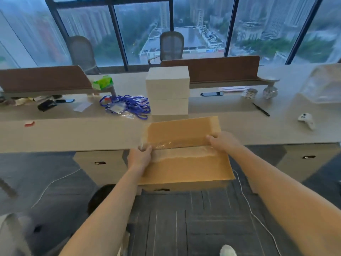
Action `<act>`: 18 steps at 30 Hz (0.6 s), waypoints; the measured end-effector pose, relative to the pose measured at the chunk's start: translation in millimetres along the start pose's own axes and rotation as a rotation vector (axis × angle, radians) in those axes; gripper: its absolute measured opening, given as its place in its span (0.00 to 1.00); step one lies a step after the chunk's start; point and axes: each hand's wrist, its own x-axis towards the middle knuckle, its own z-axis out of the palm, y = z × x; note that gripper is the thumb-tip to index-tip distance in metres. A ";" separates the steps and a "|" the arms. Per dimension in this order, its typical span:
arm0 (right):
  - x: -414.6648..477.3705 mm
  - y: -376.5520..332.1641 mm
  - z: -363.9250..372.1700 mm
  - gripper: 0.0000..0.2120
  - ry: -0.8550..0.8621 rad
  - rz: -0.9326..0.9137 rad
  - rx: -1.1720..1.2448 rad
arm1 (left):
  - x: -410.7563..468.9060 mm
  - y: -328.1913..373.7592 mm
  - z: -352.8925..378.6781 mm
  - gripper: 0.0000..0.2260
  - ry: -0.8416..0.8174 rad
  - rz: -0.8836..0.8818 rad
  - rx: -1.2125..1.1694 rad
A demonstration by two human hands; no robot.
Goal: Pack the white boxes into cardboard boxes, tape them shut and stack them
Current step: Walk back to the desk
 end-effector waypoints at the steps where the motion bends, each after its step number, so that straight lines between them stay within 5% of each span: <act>1: 8.0 13.5 -5.9 0.23 -0.009 -0.016 0.008 | -2.1 4.6 14.2 0.28 0.007 -0.012 0.018; 11: 111.6 170.6 -74.0 0.17 0.139 -0.060 0.227 | -10.1 96.4 204.1 0.19 0.037 0.000 0.062; 18: 195.7 224.3 -138.2 0.20 0.113 -0.056 0.091 | 6.4 149.1 280.7 0.10 -0.023 0.022 0.067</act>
